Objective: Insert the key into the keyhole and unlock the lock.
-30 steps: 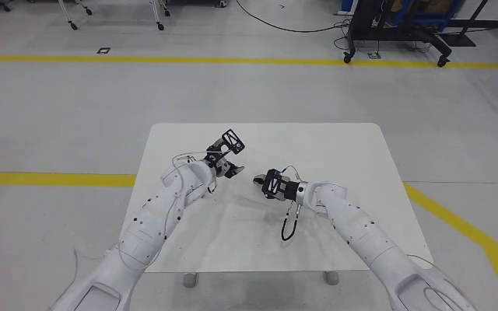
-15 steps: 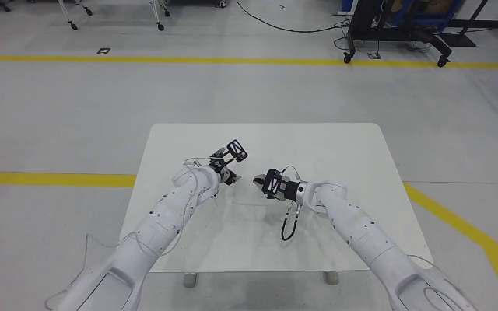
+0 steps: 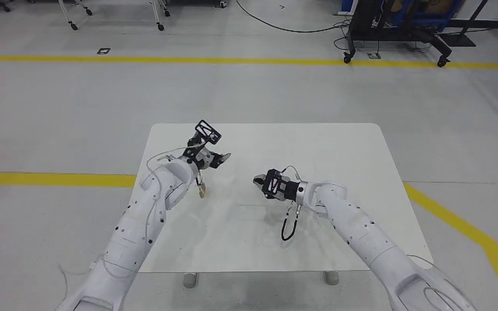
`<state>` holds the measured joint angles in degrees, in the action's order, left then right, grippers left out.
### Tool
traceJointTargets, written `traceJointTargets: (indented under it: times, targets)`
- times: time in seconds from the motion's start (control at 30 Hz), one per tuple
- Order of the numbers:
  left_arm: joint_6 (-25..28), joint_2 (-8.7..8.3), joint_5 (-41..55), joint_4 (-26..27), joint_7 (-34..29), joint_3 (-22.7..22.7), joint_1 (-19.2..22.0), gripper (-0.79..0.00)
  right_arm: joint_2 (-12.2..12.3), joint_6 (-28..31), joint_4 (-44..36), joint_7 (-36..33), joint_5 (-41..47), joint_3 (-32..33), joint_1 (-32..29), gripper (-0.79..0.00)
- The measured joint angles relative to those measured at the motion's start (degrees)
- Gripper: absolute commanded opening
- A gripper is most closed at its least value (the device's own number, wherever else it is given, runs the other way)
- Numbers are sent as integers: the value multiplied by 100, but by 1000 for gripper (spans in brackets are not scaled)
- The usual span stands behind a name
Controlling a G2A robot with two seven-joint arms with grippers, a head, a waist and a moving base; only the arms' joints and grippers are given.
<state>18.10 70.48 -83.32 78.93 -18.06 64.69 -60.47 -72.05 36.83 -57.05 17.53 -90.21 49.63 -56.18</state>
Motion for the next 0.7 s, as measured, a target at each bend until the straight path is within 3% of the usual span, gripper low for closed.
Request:
traceJointTargets:
  times: [0.1,0.37,0.5,0.63,0.7]
  targets:
    - [91,-66,-7,402,-117,224,-397,0,0,0,0,0,0,0,0,-785]
    - [83,-61,-3,361,-106,211,-358,0,-30,27,-43,-74,91,-69,-66,-785]
    - [-55,-21,772,59,313,393,-445,0,-103,309,-127,159,1006,45,-132,-785]
    - [650,17,2023,-270,719,534,-346,0,-135,1104,-55,483,2366,295,-206,-785]
    - [1332,45,2882,-534,910,592,-299,0,-167,1571,59,410,3077,335,-184,-785]
